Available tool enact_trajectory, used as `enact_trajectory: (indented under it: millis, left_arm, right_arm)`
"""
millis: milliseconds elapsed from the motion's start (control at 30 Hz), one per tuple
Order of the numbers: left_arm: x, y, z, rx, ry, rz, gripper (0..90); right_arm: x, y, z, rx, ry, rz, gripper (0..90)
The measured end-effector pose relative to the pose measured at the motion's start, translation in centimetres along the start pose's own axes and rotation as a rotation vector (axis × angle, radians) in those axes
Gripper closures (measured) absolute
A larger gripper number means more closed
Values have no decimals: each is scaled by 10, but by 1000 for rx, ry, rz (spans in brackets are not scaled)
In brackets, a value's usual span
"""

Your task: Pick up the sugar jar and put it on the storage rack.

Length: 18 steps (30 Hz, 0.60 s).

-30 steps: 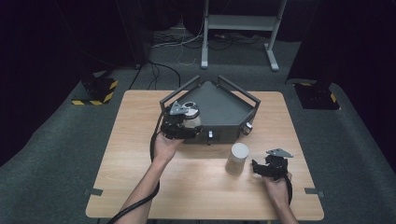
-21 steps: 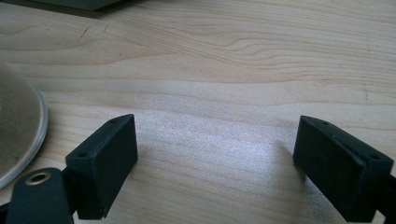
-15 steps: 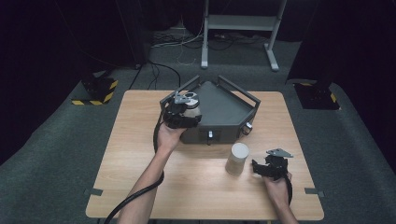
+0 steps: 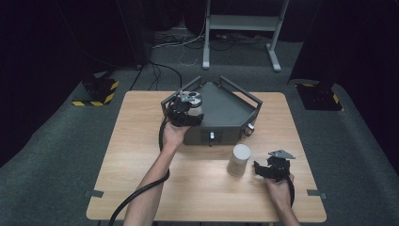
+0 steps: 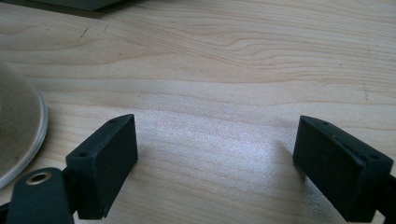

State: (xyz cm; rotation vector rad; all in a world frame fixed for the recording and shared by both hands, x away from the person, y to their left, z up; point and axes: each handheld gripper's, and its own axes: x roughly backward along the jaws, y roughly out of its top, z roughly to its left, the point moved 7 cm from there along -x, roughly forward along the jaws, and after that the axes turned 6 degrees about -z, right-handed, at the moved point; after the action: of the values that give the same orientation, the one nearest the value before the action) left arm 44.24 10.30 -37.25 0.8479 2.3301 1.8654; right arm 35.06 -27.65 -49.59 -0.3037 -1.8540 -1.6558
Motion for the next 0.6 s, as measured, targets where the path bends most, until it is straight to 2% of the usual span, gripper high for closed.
enact_trajectory:
  millis: [200,333,600]
  left_arm:
    - [-6,-1,1,1,31,7,313]
    - [-9,-3,2,12,36,4,313]
    - [-13,-6,2,2,41,11,313]
  right_arm:
    - [0,0,0,0,0,0,133]
    - [0,0,0,0,0,0,132]
    - [0,0,0,1,0,0,132]
